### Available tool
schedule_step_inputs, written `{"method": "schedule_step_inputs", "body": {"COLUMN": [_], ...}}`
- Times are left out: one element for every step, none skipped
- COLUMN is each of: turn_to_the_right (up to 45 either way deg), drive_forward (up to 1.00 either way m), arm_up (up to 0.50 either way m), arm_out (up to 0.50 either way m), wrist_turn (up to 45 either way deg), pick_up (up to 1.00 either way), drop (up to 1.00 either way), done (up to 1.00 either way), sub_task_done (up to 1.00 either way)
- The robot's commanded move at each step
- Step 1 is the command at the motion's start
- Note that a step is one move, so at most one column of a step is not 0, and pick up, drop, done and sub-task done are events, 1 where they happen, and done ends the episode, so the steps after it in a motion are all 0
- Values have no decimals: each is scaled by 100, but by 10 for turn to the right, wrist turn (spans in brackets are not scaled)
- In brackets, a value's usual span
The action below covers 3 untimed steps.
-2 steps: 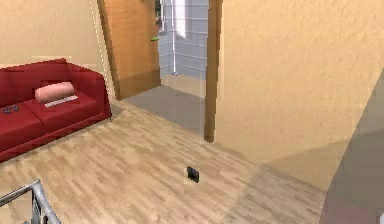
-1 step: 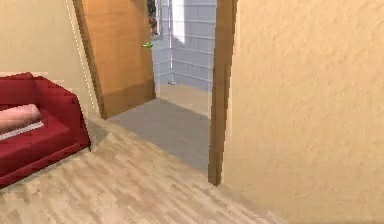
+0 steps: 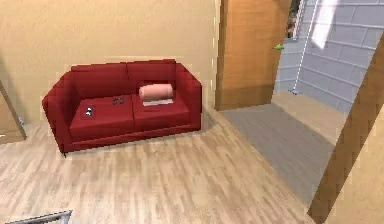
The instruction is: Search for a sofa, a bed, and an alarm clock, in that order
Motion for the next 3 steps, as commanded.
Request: {"method": "schedule_step_inputs", "body": {"turn_to_the_right": [0,90,0], "drive_forward": [70,0,10], "arm_up": [0,0,0], "arm_out": [0,0,0], "wrist_turn": [0,0,0], "pick_up": [0,0,0], "drop": [0,0,0], "done": [0,0,0], "sub_task_done": [0,0,0]}}
